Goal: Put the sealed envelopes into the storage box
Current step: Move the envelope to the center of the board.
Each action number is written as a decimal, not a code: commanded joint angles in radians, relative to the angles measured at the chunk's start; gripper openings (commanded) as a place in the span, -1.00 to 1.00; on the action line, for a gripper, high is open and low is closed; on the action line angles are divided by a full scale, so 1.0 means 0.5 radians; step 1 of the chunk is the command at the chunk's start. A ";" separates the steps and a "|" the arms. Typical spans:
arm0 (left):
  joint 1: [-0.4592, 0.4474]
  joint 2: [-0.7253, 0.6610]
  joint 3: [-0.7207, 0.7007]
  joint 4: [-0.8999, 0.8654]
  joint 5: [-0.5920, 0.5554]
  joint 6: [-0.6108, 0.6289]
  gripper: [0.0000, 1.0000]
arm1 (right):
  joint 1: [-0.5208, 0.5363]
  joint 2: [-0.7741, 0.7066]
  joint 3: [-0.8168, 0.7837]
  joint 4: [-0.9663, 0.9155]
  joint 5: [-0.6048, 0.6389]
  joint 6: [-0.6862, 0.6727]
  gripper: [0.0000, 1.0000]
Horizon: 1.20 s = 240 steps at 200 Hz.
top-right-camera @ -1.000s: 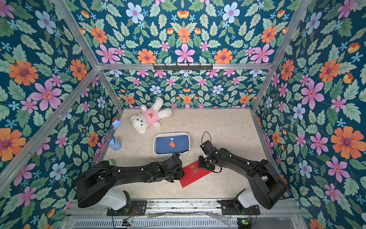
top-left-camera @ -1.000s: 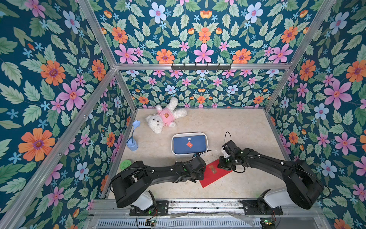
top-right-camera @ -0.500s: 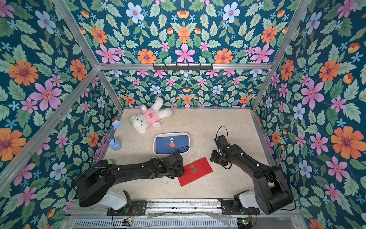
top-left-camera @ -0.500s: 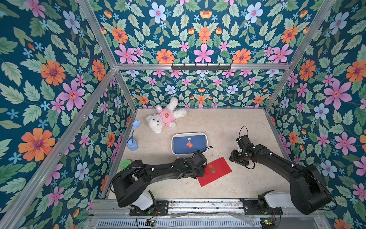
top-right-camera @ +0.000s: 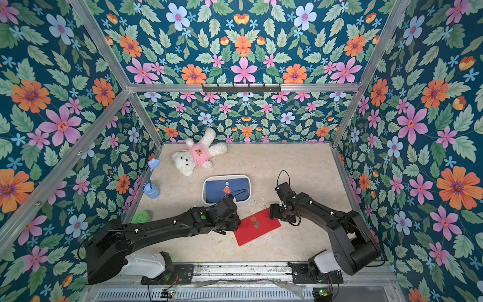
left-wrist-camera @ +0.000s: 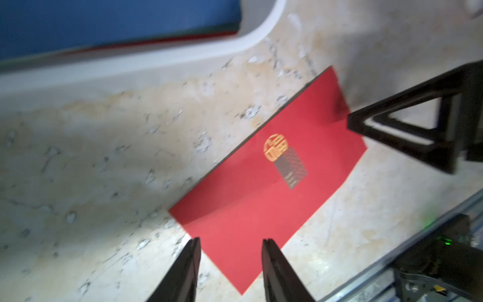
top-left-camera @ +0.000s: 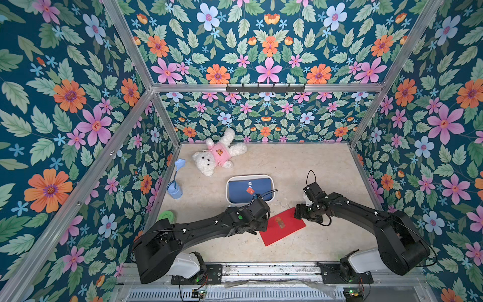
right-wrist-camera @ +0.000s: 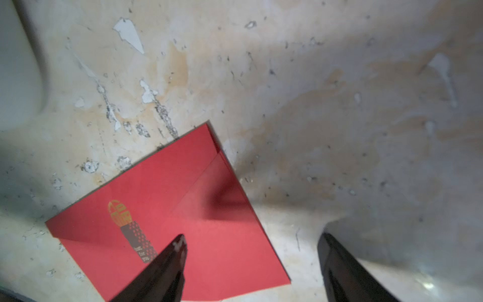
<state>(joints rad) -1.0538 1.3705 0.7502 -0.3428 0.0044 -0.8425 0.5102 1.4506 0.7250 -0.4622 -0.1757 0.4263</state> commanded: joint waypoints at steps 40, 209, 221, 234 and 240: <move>0.000 0.004 -0.245 0.221 0.157 -0.233 -0.10 | 0.131 0.079 0.000 0.053 -0.046 -0.081 0.89; 0.006 0.329 -0.188 0.474 0.258 -0.190 -0.12 | 0.634 0.095 0.001 -0.095 0.103 0.104 0.99; 0.020 0.325 -0.167 0.467 0.267 -0.166 -0.12 | 0.651 0.108 -0.024 -0.122 0.141 0.114 0.93; 0.059 0.294 -0.145 0.435 0.277 -0.131 -0.13 | 0.652 0.109 -0.055 -0.142 0.200 0.121 0.86; 0.089 0.271 -0.134 0.411 0.287 -0.109 -0.12 | 0.652 0.109 -0.062 -0.149 0.226 0.122 0.84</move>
<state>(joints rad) -1.0401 1.5242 0.6708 -0.0463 0.1383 -0.9382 0.8291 1.4887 0.7246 -0.4145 -0.0154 0.4412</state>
